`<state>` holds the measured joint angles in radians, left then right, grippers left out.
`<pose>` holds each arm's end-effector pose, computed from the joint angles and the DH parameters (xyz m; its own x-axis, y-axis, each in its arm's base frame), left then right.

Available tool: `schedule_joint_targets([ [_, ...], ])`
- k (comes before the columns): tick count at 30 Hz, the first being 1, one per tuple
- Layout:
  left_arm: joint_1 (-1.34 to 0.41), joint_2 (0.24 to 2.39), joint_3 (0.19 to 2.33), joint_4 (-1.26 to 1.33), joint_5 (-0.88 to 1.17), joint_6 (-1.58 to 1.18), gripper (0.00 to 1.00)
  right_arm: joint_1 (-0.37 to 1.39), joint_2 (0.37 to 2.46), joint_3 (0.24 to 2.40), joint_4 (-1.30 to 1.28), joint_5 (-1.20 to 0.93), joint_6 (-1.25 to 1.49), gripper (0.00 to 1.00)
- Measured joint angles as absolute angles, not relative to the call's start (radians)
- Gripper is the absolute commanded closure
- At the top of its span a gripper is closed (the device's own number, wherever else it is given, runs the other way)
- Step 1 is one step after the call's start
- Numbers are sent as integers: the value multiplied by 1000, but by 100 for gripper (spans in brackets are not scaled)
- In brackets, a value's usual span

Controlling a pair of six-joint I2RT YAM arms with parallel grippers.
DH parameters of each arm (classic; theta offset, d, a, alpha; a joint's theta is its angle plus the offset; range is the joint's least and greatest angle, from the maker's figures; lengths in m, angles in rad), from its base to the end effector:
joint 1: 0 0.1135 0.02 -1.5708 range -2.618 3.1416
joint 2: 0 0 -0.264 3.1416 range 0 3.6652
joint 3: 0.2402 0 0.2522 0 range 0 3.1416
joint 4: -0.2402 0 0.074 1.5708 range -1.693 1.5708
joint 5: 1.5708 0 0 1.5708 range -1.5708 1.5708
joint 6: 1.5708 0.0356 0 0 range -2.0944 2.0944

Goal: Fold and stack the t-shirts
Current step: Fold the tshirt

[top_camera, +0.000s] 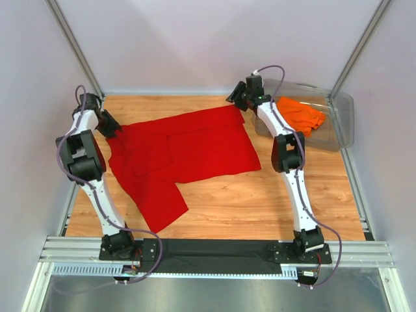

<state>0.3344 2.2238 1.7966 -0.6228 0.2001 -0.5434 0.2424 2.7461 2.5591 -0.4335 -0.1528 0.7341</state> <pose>0.4580 0.1516 0.1818 -0.5833 -0.7391 -0.3368 -0.6190 0.6730 -0.4049 0.5853 0.1503 0.1651 -0.6585 0.5192 -0.5448 0.1128 0.7838 0.6107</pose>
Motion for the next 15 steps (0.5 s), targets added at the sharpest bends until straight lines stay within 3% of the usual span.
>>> schedule_joint_targets([
  [4, 244, 1877, 1498, -643, 123, -513, 51, 261, 2578, 2471, -539, -153, 643, 25],
  [10, -2, 1286, 1139, -706, -4, -540, 52, 329, 2152, 2189, -726, -111, 550, 24],
  [15, -186, 1002, 879, -889, -97, -690, 52, 390, 1814, 1850, -778, -98, 537, 25],
])
